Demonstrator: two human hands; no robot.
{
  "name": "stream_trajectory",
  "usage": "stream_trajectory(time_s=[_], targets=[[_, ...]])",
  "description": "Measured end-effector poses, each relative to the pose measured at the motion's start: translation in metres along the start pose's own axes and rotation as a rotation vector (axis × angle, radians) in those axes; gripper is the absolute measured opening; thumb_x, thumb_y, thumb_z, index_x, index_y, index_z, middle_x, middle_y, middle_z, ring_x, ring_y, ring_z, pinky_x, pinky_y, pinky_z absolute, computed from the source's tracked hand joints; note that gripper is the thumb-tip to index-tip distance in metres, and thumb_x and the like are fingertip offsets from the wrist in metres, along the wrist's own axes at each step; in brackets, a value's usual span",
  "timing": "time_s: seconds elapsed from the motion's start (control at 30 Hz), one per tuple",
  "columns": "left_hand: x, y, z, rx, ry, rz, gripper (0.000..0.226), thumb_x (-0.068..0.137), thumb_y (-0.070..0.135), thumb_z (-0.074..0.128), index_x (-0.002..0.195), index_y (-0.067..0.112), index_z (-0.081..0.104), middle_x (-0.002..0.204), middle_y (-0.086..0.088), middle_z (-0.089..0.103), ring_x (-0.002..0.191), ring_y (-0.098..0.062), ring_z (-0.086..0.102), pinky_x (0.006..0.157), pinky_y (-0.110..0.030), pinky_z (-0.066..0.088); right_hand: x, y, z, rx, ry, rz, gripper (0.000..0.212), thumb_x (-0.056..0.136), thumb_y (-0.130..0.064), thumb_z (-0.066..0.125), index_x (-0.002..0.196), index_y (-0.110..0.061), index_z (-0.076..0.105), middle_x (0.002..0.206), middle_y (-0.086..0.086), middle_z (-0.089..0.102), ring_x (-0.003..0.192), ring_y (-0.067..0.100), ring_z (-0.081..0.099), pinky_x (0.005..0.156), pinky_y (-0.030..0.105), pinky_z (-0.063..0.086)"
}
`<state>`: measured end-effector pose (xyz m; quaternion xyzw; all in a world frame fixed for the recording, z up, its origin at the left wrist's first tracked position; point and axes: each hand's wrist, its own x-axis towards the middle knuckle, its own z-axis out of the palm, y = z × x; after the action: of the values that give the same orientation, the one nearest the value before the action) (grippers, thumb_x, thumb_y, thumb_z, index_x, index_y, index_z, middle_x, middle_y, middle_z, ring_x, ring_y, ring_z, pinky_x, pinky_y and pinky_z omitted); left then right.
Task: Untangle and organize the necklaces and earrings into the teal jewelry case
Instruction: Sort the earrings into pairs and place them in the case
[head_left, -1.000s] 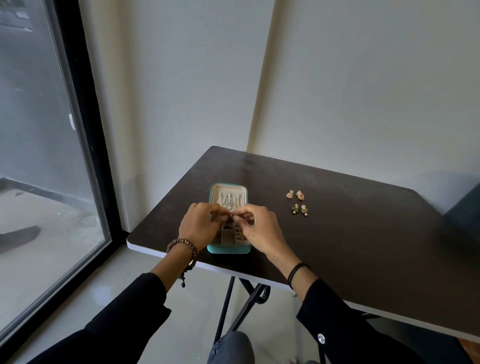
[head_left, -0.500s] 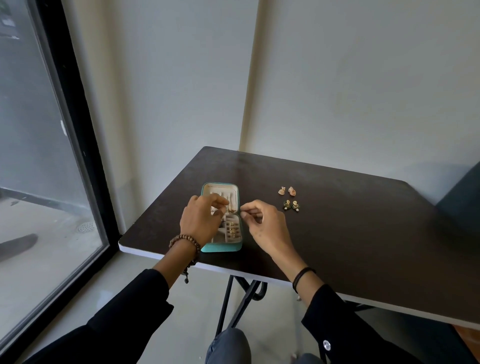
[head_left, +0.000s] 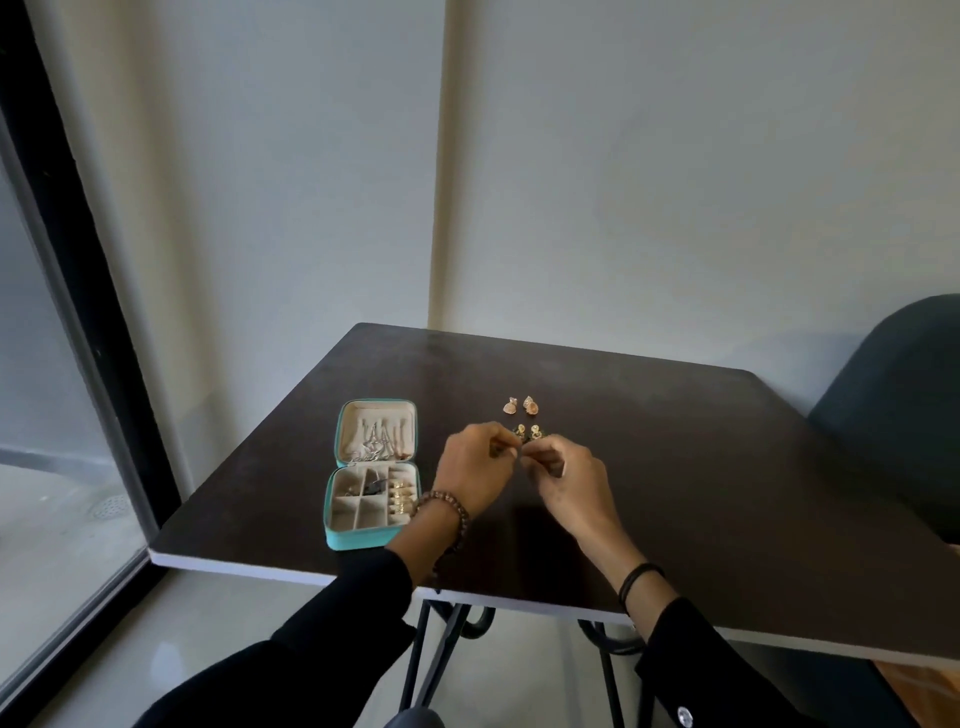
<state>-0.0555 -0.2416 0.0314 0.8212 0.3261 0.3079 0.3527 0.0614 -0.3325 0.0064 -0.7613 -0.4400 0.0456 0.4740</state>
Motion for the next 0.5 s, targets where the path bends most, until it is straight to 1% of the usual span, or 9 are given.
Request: stream_trajectory(time_s=[0.1, 0.17, 0.2, 0.27, 0.33, 0.4, 0.5], targets=[[0.013, -0.003, 0.033, 0.017, 0.001, -0.076, 0.021, 0.092, 0.010, 0.059, 0.109, 0.014, 0.070, 0.113, -0.003, 0.068, 0.108, -0.016, 0.063, 0.095, -0.028, 0.051, 0.013, 0.022, -0.006, -0.014, 0.019, 0.072, 0.014, 0.094, -0.011, 0.071, 0.108, -0.014, 0.073, 0.098, -0.004, 0.073, 0.092, 0.005, 0.068, 0.078, 0.012, 0.053], [0.021, -0.007, 0.049, 0.060, 0.024, -0.095, 0.026, 0.095, 0.007, 0.052, 0.118, 0.011, 0.063, 0.123, -0.006, 0.058, 0.119, -0.022, 0.050, 0.098, -0.028, 0.044, 0.022, 0.035, -0.007, 0.004, 0.018, 0.107, 0.018, 0.092, -0.011, 0.073, 0.110, -0.014, 0.072, 0.100, -0.005, 0.072, 0.092, 0.001, 0.066, 0.076, 0.008, 0.051], [0.025, -0.008, 0.055, 0.082, 0.040, -0.105, 0.028, 0.096, 0.005, 0.048, 0.121, 0.009, 0.059, 0.127, -0.007, 0.054, 0.121, -0.023, 0.045, 0.098, -0.028, 0.040, 0.027, 0.040, -0.007, 0.018, 0.021, 0.124, 0.020, 0.092, -0.012, 0.074, 0.111, -0.014, 0.072, 0.100, -0.006, 0.072, 0.092, -0.002, 0.064, 0.073, 0.005, 0.049], [0.035, -0.012, 0.064, 0.093, 0.087, -0.131, 0.029, 0.097, 0.003, 0.045, 0.125, 0.007, 0.052, 0.131, -0.010, 0.050, 0.121, -0.024, 0.041, 0.097, -0.027, 0.038, 0.037, 0.050, -0.005, 0.045, 0.051, 0.143, 0.022, 0.092, -0.014, 0.075, 0.113, -0.015, 0.071, 0.103, -0.008, 0.071, 0.093, -0.005, 0.063, 0.073, 0.003, 0.047], [0.045, -0.014, 0.070, 0.080, 0.132, -0.149, 0.030, 0.100, 0.006, 0.045, 0.129, 0.007, 0.049, 0.133, -0.009, 0.048, 0.121, -0.022, 0.040, 0.096, -0.026, 0.037, 0.048, 0.056, -0.001, 0.050, 0.092, 0.127, 0.021, 0.093, -0.017, 0.073, 0.114, -0.015, 0.070, 0.107, -0.006, 0.071, 0.093, -0.006, 0.062, 0.074, 0.005, 0.047], [0.058, -0.017, 0.076, 0.063, 0.157, -0.157, 0.029, 0.103, 0.015, 0.043, 0.130, 0.008, 0.049, 0.131, -0.009, 0.048, 0.120, -0.021, 0.041, 0.093, -0.026, 0.038, 0.058, 0.059, 0.004, 0.036, 0.130, 0.096, 0.018, 0.096, -0.023, 0.071, 0.112, -0.016, 0.070, 0.107, -0.005, 0.070, 0.092, -0.004, 0.062, 0.073, 0.007, 0.047], [0.073, -0.024, 0.084, 0.095, 0.153, -0.134, 0.031, 0.104, 0.027, 0.046, 0.128, 0.010, 0.054, 0.126, -0.007, 0.051, 0.116, -0.020, 0.041, 0.085, -0.025, 0.037, 0.071, 0.063, 0.013, -0.024, 0.143, 0.056, 0.023, 0.095, -0.033, 0.070, 0.110, -0.016, 0.071, 0.105, -0.004, 0.067, 0.091, 0.002, 0.064, 0.077, 0.013, 0.052]])
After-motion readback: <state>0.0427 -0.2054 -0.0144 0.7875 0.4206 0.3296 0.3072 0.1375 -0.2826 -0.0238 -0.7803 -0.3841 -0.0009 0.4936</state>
